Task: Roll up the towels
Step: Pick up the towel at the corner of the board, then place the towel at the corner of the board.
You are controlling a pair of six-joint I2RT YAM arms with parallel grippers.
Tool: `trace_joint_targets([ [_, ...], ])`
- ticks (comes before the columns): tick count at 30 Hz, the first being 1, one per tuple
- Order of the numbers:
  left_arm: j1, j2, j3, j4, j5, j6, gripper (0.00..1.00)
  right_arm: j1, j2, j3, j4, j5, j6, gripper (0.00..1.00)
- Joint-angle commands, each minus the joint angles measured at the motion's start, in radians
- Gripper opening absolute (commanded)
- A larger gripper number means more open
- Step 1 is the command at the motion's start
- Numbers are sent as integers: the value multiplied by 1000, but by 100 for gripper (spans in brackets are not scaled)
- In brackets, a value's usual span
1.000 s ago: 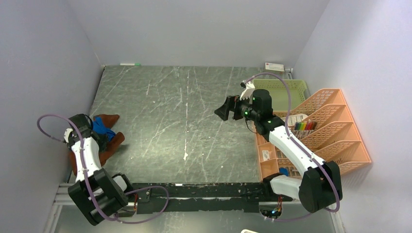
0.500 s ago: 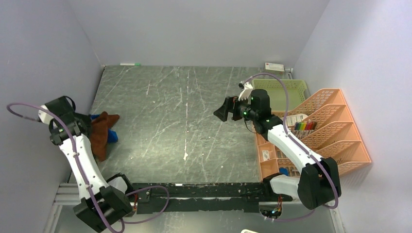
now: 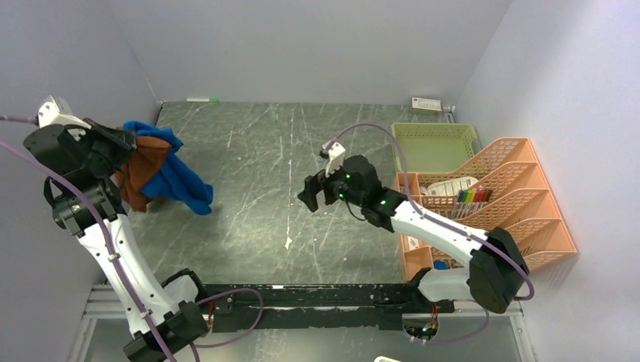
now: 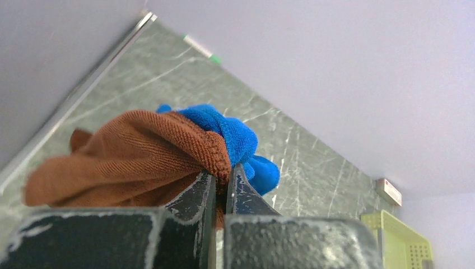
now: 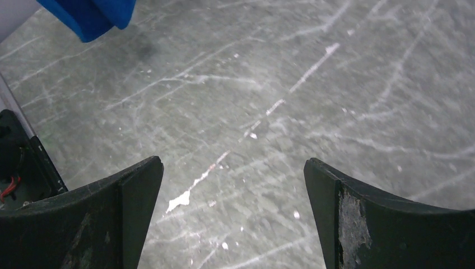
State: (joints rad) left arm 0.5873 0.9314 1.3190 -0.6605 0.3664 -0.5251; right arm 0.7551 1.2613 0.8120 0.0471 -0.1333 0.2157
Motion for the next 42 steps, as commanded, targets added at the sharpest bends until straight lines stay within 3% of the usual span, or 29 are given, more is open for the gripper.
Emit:
trace_joint_targets([
  [1, 0, 3, 150, 96, 146, 87, 7, 91, 80, 48, 204, 80, -96, 100],
  [6, 0, -7, 215, 127, 96, 75, 7, 108, 305, 148, 459, -35, -126, 100],
  [9, 0, -14, 189, 198, 190, 27, 7, 112, 497, 348, 495, -220, -132, 100],
  [12, -1, -3, 162, 229, 286, -5, 7, 113, 573, 406, 663, -342, -75, 100],
  [19, -1, -1, 70, 331, 456, -73, 7, 132, 844, 761, 701, -561, -1, 100],
  [25, -2, 12, 52, 373, 537, -101, 7, 140, 995, 958, 830, -679, 179, 99],
  [27, -2, 13, 29, 425, 576, -147, 7, 151, 1030, 1021, 820, -702, 192, 89],
  [32, -2, 24, 41, 431, 601, -161, 7, 174, 1067, 1130, 663, -728, 120, 52],
  [33, -2, 24, 42, 427, 598, -156, 7, 170, 1066, 1125, 665, -739, 126, 37],
  [34, -2, 24, 43, 423, 593, -150, 7, 164, 1062, 1118, 659, -740, 132, 3],
  [38, -2, 31, 76, 335, 528, -92, 7, 91, 982, 925, 734, -709, 199, 0],
  [40, -3, 37, 105, 271, 470, -51, 10, 6, 914, 746, 898, -691, 303, 0],
  [42, -3, 37, 130, 200, 386, -15, 19, -96, 844, 553, 1110, -681, 431, 0],
])
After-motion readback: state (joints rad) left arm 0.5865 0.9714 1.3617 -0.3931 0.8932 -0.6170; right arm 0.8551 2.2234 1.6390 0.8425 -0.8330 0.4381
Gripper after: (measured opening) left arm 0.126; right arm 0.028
